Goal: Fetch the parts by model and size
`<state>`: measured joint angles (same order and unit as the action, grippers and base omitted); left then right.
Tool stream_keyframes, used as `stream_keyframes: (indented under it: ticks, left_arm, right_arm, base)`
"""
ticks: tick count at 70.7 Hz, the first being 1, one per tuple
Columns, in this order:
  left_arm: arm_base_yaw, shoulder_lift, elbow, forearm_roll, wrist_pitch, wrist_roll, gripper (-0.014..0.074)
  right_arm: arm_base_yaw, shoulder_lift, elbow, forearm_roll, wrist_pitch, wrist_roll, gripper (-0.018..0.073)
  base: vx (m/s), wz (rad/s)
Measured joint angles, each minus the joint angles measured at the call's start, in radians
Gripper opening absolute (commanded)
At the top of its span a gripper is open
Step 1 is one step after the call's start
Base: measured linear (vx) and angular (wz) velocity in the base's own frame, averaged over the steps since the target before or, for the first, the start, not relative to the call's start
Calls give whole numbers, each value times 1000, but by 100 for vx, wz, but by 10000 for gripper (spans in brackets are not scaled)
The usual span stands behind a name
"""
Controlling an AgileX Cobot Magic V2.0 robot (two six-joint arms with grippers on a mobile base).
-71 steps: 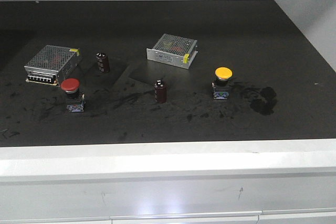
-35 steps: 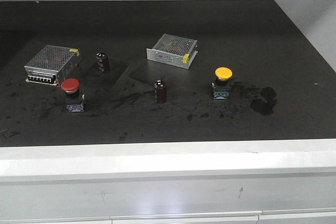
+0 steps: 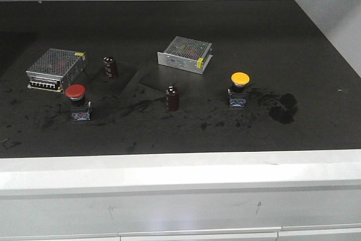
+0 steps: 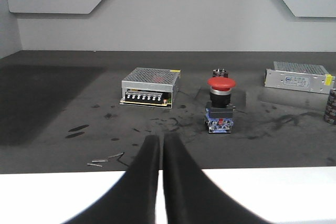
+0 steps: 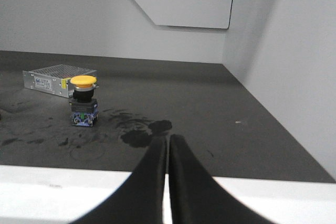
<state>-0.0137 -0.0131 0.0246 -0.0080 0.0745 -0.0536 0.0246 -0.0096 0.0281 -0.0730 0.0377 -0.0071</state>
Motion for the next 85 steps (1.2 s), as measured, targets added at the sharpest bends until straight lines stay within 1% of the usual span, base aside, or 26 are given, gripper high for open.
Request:
stream_keyframes:
  ticks: [4,8,11,15,20,25,32,44,52,59,68,78,85]
  left_arm:
    - [0,0,0,8,-22,0,-6]
    - [0,0,0,8,-82,0,-6]
    - [0,0,-2,-1,-118,-2,-6]
    - [0,0,-20,-10,-144,-8,-6]
    - [0,0,-76,-15,-140,-12,-6]
    - [0,16,-159,-16,-124,-12,-6]
    - [0,104,-304,-17,-94,-12,-6]
    - [0,352,-557,-17,18,-6,-6]
    - [0,514,-670,-17,98,-3,-6]
    - [0,610,-701,-17,129,-1,-6]
    - [0,688,-698,-17,195,0,-6]
    - [0,735,-678,-17,264,0,-6]
    - [0,744,-658,-17,262,0,-6]
  right_arm:
    - [0,0,0,-1,-45,-1,-10]
    - [0,0,0,-1,-112,-1,-10]
    - [0,0,0,-1,-195,0,-10]
    - [0,0,-17,-1,-229,7,-10]
    - [0,0,-71,-1,-221,7,-10]
    - [0,17,-153,-1,-182,7,-10]
    - [0,112,-278,-1,-114,1,-10]
    - [-1,359,-500,0,5,7,-10]
    - [-1,513,-621,0,100,38,-10]
    - [-1,608,-673,1,183,49,-10]
    - [-1,685,-680,1,229,51,-10]
    - [-1,757,-681,33,270,52,-8]
    - [-1,804,-681,60,310,52,-3]
  base:
    - [0,0]
    - [0,0]
    - [0,0]
    - [0,0]
    - [0,0]
    - [0,0]
    - [0,0]
    - [0,0]
    - [0,0]
    - [0,0]
    - [0,0]
    - [0,0]
    - [0,0]
